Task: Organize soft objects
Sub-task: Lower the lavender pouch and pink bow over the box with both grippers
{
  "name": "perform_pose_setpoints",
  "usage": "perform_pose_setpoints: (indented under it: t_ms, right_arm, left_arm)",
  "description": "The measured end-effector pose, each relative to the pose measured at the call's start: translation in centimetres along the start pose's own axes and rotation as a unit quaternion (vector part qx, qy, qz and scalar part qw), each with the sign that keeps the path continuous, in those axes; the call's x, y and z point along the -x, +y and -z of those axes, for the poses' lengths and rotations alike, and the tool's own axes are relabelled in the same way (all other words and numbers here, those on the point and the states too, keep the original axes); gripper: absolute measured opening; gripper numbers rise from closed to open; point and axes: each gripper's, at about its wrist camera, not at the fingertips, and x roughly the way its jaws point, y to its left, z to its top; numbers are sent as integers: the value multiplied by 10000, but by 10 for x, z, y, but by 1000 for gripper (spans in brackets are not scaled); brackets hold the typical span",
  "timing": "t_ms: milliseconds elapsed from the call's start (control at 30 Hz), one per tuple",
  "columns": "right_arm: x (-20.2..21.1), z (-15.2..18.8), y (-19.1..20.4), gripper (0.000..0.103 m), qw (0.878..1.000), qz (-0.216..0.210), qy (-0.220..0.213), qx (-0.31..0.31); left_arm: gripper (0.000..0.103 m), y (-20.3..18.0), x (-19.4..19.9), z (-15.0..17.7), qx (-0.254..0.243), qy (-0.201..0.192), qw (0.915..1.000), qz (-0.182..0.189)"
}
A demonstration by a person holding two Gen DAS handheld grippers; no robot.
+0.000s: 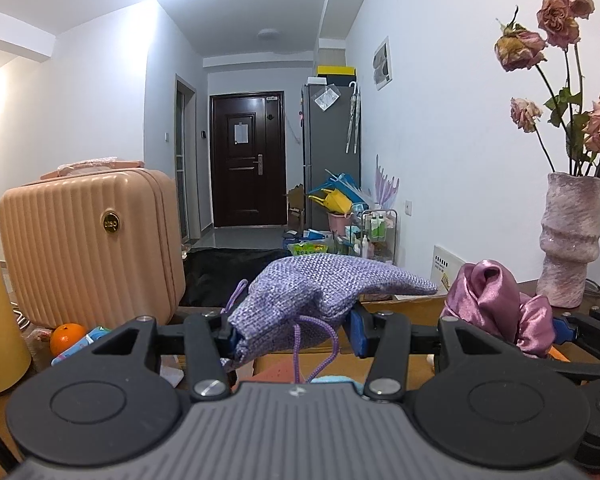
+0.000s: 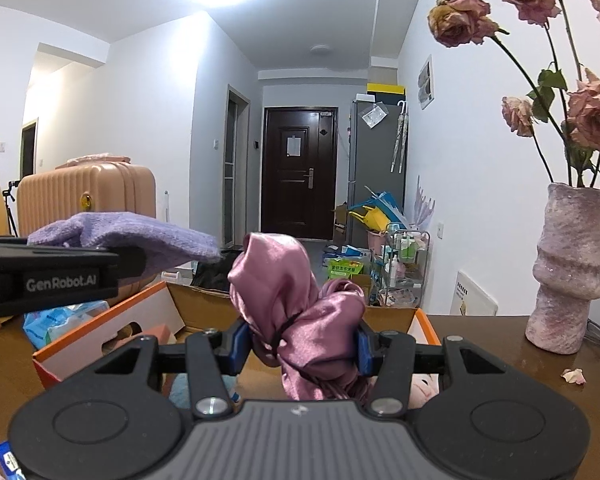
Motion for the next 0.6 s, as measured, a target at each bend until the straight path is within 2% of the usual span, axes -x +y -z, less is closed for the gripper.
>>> perform_pose_setpoints:
  t_ms: [600]
  right_arm:
    - [-33,-2,6,49,9992,-97,326,203]
  left_arm:
    - [49,-4,-42,5,-71,385,9992,-40]
